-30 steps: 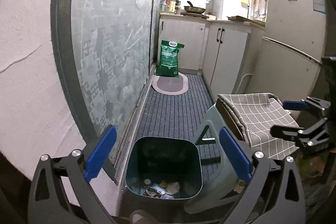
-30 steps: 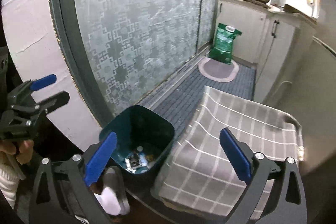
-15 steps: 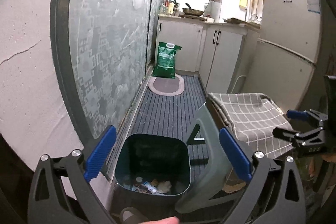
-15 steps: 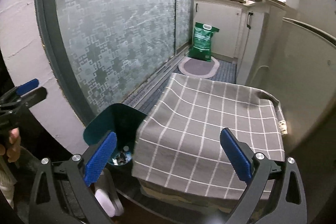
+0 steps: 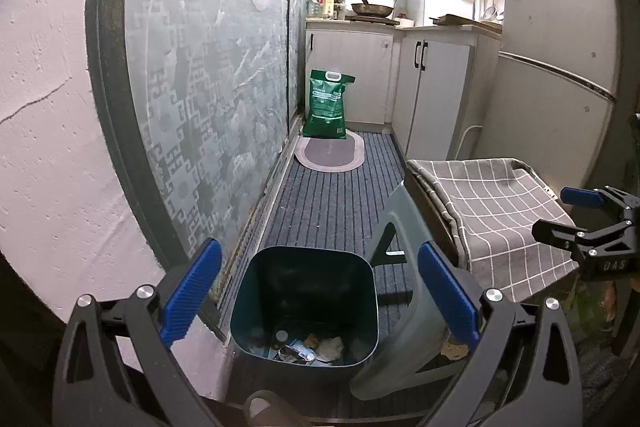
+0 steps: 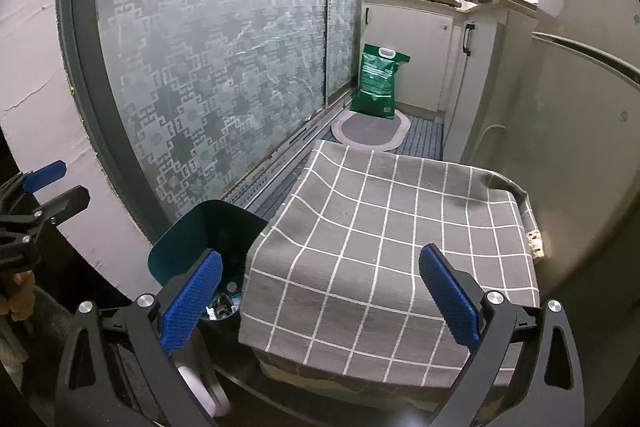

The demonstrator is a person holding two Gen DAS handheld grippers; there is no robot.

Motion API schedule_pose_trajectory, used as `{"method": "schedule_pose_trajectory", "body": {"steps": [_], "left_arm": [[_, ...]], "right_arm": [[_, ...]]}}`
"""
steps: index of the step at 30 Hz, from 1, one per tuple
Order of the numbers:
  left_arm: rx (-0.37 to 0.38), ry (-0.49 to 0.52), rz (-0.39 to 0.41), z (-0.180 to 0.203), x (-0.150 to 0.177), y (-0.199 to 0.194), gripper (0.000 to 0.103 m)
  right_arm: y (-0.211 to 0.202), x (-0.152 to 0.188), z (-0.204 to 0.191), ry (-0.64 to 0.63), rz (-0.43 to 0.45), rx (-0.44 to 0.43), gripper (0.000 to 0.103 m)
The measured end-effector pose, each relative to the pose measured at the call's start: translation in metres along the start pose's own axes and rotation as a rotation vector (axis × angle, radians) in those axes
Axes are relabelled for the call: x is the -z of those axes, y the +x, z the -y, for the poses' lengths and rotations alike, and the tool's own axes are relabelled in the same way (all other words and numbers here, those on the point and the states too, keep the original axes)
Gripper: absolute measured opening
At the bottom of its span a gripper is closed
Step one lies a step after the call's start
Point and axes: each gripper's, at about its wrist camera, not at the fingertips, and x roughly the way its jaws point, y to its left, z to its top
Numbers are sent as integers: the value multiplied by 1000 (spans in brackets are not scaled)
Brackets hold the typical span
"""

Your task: Collect trash

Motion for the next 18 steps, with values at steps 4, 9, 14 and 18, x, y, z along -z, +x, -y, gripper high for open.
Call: {"method": "schedule_pose_trajectory", "body": {"steps": [4,9,14,18], "left_arm": [[-9,-5,-1,0,-1,0,100],[-12,-14,4,-1,-1,-1,100],[-9,-20,4,-2,-1,-2,100],[-12,-18,3,-1,-1,-2,100]], "right_arm": [[0,0,-3,-13,-3,-13,100],[-1,0,-3,-10,-2,-24,100],[-1,-1,-5,-10,-3,-27,100],[-2,-2,-5,-8,2,-30,100]]}}
